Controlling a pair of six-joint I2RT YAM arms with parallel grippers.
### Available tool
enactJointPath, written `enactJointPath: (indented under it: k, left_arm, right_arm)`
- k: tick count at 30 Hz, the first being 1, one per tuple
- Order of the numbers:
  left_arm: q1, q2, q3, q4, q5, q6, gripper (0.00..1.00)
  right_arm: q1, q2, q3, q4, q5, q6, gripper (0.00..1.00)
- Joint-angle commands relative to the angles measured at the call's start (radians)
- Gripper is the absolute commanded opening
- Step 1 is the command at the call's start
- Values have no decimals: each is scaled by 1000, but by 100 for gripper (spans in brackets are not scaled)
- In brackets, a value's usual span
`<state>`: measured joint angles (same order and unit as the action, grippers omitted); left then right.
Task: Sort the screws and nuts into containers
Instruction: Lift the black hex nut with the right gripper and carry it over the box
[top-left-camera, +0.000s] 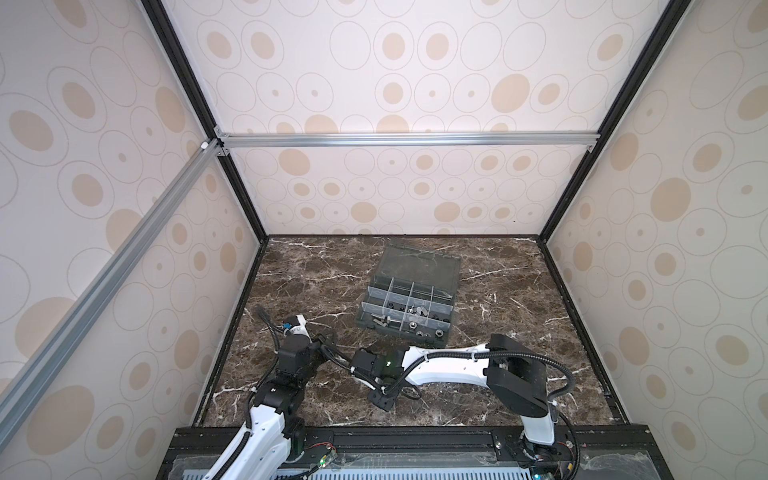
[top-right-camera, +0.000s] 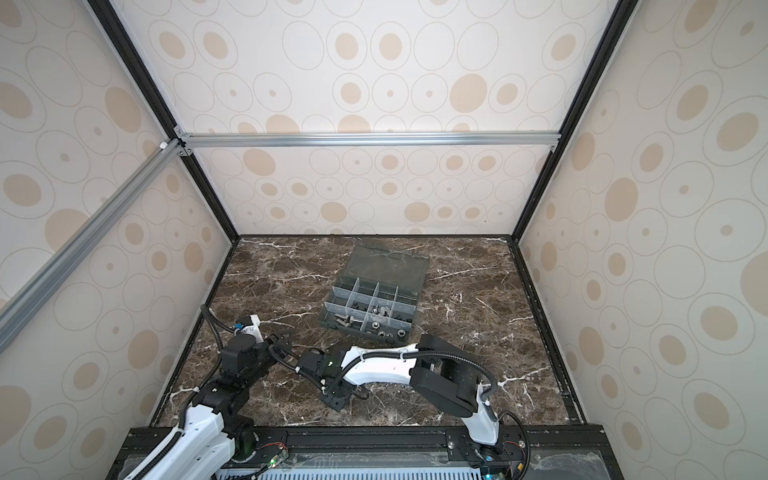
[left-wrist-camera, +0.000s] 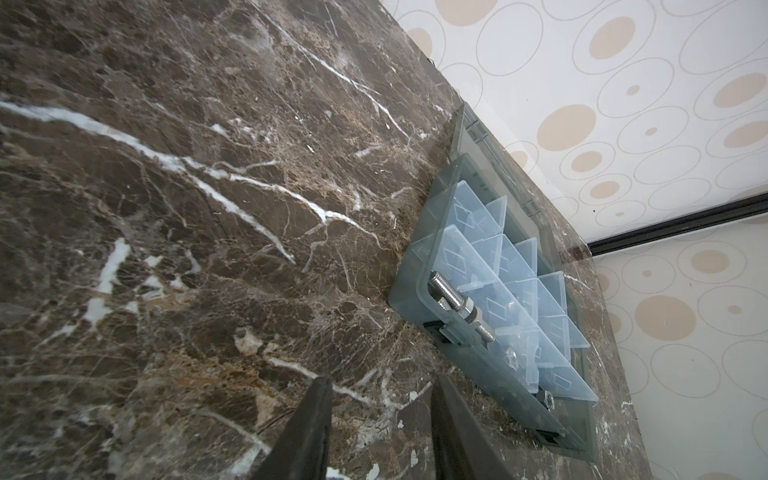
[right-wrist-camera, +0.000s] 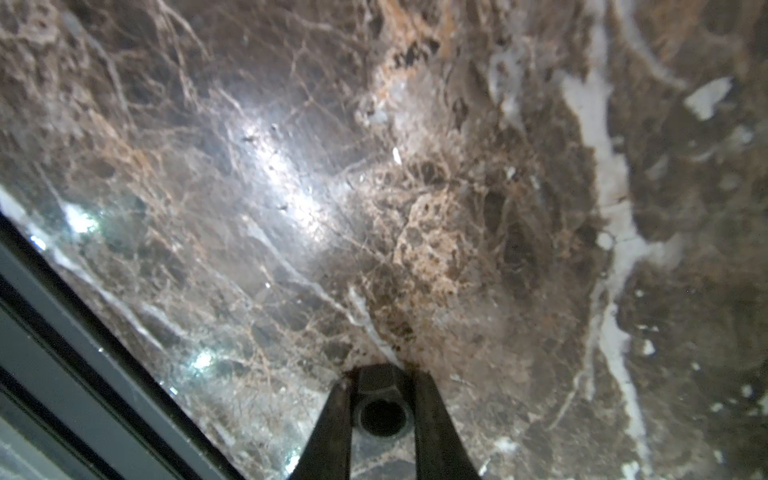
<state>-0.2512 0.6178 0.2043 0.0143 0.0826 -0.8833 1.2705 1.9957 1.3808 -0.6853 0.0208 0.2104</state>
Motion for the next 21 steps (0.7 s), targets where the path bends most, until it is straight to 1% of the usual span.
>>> enactJointPath:
  k: [1,9,13,18,21]
  left_arm:
    - [10,-13,-2,7,6,-20,40]
    - [8,-10,3,0,20,-27,39]
    - [9,-7,5,6,32,-23,39]
    - [10,-9,2,2,38,-17,39]
    - [9,-7,1,5,47,-16,39]
  right_arm:
    - [0,-52,-17,1,47,-11,18]
    - [-77,-125,-10,38,42,-37,18]
    - [-148,-130,34,45,36,-42,18]
    - [-222,-132,92,68,75,-42,18]
    - [-269,-115,127,92,90,-20,17]
